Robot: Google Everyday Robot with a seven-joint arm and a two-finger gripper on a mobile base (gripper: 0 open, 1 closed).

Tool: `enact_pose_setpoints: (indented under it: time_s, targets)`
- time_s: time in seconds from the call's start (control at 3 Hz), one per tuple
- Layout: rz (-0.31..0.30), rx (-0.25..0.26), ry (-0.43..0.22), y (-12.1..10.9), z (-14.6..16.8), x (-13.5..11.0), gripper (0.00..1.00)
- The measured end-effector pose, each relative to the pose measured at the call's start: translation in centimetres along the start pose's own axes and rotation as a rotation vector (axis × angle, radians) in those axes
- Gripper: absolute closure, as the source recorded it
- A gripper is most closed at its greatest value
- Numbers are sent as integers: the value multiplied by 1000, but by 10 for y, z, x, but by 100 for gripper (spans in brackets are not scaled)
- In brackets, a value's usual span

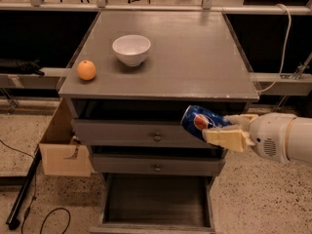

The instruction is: Place pepsi can into bottom drawer

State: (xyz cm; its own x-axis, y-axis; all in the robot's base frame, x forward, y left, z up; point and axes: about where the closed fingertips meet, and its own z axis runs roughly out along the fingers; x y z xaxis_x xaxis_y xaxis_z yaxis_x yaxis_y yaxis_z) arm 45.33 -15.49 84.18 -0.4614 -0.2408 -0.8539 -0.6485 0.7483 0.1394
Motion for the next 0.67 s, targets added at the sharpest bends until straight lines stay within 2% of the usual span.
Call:
enact_pose_setpoints:
  time_s: [0.33,0.67]
  targets:
    - [-3,-7,13,5,2,12,100]
    - [28,-35,49,18,-4,71,100]
